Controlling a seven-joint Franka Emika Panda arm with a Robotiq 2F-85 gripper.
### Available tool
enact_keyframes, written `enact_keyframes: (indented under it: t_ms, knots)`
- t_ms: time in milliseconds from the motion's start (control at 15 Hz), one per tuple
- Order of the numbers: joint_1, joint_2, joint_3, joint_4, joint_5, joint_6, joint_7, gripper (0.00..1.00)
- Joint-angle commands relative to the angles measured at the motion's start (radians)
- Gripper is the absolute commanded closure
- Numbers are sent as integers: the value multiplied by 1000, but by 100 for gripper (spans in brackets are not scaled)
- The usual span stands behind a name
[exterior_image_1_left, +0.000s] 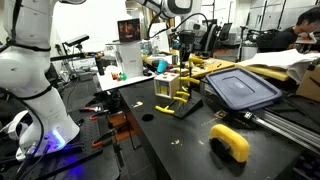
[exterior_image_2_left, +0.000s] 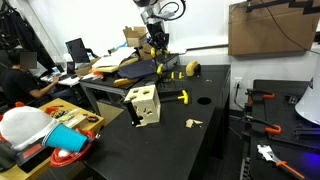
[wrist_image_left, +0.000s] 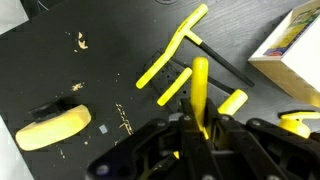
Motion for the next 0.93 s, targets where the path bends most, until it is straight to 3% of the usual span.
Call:
enact_keyframes:
  t_ms: [0,867]
  knots:
    - [6,20,-8,33,33,-20,35,96]
    - [12,9,-37,33,4,-18,102,96]
